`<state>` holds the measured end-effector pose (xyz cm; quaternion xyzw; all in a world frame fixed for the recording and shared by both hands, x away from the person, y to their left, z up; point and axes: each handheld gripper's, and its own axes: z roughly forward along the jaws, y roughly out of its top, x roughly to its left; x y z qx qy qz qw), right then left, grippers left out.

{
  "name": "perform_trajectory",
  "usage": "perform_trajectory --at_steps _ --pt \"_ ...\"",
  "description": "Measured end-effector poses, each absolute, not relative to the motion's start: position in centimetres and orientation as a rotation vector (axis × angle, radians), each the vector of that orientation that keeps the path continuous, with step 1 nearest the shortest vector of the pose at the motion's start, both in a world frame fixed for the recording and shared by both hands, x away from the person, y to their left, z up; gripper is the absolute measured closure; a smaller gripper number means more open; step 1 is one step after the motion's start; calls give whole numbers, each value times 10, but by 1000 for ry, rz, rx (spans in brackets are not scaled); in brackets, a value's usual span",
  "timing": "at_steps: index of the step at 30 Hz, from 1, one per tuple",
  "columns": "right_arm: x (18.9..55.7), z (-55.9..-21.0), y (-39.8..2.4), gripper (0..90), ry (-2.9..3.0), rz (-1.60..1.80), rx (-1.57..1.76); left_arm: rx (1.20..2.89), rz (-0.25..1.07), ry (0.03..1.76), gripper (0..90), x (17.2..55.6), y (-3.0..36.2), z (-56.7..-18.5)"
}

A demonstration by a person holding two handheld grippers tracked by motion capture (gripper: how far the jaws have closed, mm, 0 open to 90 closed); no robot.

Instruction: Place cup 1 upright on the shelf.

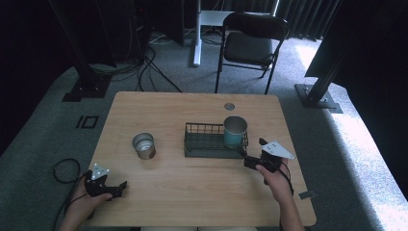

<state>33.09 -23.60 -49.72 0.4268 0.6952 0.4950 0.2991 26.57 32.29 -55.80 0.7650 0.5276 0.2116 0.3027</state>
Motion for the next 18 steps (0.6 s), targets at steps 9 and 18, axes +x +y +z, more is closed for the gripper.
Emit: perform_trajectory --at_steps 9,18 --pt "322 -508 -247 114 1867 1303 1160 2027 561 1399 3 266 323 -558" --pt "313 -521 -261 114 1891 1290 1202 2031 561 1398 3 266 323 -558"
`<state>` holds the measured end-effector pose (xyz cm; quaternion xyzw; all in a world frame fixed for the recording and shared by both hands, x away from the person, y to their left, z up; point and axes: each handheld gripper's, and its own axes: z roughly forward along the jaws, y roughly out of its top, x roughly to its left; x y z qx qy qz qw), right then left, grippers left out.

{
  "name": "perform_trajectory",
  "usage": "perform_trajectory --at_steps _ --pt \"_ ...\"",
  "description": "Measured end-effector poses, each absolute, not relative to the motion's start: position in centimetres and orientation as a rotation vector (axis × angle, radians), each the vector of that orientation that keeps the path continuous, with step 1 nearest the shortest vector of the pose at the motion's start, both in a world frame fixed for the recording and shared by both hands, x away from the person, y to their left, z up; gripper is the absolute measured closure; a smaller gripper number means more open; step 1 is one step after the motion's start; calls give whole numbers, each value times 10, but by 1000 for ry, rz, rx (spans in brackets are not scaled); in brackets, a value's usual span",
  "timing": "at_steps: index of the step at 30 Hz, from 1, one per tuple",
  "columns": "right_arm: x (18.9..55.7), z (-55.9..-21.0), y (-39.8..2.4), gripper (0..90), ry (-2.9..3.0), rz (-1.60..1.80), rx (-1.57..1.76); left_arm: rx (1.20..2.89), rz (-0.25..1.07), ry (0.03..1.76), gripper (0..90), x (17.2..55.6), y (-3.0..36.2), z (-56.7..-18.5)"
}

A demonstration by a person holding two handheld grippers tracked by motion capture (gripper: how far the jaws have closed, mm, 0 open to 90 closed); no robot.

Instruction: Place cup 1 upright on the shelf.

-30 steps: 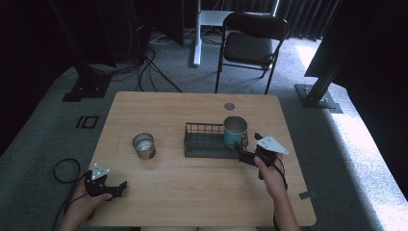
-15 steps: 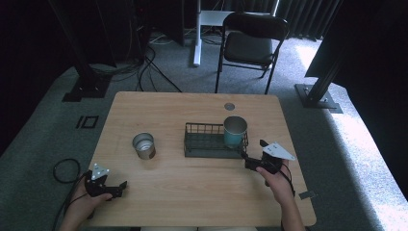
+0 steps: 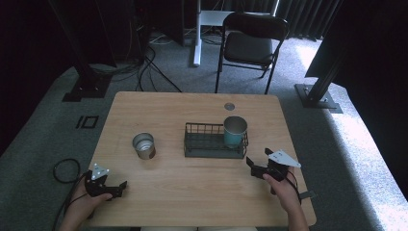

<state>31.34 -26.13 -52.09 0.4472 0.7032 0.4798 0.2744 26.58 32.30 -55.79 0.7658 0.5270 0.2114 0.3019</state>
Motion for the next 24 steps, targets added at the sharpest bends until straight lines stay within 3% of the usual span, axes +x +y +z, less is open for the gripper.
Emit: perform_trajectory --at_steps 24 --pt "291 -550 -294 114 2033 1175 1219 2031 562 1397 4 266 323 -558"
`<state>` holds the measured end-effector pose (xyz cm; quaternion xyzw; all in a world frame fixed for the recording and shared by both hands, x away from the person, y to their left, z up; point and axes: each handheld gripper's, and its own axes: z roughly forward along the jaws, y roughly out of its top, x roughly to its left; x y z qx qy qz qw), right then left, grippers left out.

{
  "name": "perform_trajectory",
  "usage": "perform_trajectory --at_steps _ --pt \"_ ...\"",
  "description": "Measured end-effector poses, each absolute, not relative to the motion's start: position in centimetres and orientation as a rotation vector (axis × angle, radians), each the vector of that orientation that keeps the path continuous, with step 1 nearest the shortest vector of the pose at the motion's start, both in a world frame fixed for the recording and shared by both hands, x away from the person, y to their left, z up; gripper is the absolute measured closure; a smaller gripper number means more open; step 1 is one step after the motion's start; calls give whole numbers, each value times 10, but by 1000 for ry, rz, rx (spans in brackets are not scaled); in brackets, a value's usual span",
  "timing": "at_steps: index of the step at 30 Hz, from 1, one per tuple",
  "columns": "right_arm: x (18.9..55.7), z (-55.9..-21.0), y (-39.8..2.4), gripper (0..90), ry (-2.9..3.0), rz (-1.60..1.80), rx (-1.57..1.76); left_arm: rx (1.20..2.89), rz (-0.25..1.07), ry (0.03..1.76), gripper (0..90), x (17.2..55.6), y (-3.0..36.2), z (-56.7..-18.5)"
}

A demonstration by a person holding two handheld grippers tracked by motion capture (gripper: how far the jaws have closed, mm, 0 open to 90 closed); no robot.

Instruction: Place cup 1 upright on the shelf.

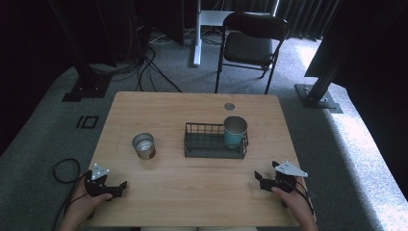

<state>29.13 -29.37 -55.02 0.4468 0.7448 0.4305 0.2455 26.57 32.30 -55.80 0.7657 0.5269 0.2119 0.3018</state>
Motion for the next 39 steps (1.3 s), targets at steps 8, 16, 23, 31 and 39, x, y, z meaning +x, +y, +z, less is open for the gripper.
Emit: perform_trajectory --at_steps 8,16,23,31,39 --pt "288 -554 -303 114 2086 1112 1257 2030 563 1397 3 266 323 -558" --pt "289 -558 -306 114 2188 996 1282 2031 563 1398 4 266 323 -558" --pt "291 -559 -304 112 2231 959 1289 2032 563 1397 4 266 323 -558" --pt "291 -559 -304 112 2232 958 1289 2033 562 1397 4 264 323 -558" --pt "291 -559 -304 112 2231 960 1291 2034 561 1397 4 264 323 -558"
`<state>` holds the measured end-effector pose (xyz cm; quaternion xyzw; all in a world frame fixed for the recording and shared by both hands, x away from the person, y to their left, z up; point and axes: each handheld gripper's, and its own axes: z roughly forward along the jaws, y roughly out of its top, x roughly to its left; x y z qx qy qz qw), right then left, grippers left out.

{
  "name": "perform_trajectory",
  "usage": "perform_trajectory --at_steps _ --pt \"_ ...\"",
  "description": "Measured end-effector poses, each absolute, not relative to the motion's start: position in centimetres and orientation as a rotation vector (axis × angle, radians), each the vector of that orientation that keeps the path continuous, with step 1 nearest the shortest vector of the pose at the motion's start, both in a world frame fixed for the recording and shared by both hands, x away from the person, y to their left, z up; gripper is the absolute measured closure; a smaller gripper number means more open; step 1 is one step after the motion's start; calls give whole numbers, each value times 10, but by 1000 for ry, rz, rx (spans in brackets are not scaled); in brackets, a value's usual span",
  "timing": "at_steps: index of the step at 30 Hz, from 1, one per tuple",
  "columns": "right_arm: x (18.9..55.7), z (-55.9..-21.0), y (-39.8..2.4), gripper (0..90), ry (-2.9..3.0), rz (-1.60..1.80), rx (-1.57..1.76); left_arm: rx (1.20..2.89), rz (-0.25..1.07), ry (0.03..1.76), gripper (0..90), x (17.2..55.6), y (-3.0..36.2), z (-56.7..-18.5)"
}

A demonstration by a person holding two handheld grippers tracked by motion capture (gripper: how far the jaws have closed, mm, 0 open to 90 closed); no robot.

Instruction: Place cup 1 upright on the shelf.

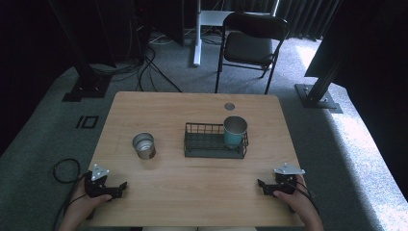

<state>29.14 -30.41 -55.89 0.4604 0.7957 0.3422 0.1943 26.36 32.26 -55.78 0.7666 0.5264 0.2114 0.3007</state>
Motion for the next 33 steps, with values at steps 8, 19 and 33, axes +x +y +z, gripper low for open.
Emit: perform_trajectory --at_steps 8,19,33 --pt "291 -559 -304 112 2231 960 1291 2051 548 1364 4 265 324 -558" --pt "291 -559 -304 112 2231 959 1291 2066 544 1325 4 265 321 -551" --pt "291 -559 -304 112 2231 962 1293 2050 575 1279 4 272 313 -530"
